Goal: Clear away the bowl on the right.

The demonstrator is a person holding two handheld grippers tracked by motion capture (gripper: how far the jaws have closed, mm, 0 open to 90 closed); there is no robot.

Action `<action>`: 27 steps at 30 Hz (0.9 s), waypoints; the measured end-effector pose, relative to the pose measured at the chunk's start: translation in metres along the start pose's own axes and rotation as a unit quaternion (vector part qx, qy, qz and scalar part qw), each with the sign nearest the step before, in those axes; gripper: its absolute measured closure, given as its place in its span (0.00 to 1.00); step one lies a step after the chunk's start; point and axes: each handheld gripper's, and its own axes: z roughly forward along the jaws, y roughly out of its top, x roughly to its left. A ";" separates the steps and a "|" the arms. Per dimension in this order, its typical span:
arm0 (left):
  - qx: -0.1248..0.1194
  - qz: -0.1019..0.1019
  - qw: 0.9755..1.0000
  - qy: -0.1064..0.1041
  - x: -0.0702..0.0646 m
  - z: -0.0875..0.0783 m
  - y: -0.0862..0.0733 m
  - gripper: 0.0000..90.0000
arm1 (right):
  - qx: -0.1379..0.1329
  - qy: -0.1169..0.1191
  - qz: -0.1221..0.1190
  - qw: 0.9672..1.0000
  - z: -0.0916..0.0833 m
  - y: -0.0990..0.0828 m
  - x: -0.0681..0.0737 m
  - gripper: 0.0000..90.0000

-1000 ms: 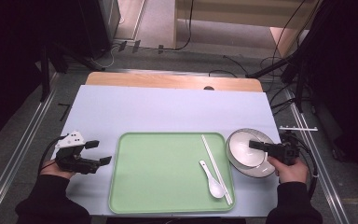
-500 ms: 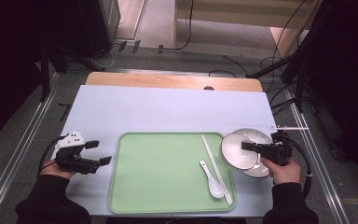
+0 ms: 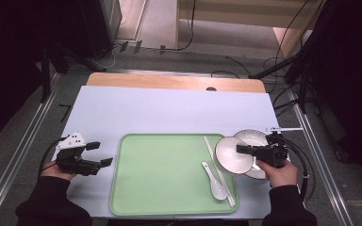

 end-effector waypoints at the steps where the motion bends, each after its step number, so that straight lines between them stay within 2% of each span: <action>1: 0.000 0.000 1.000 0.000 0.000 0.000 0.000 0.19 | 0.001 0.002 -0.003 1.000 0.001 0.000 0.001 0.89; 7: 0.000 0.001 1.000 0.000 0.000 0.000 0.000 0.19 | 0.008 0.009 -0.012 1.000 0.007 0.000 0.009 0.89; 12: 0.001 0.001 1.000 0.000 0.000 0.000 0.000 0.19 | 0.012 0.022 -0.011 1.000 0.013 -0.001 0.013 0.89; 27: 0.002 0.001 1.000 0.000 0.000 0.000 0.000 0.19 | 0.041 0.036 -0.040 0.998 0.034 -0.003 0.034 0.88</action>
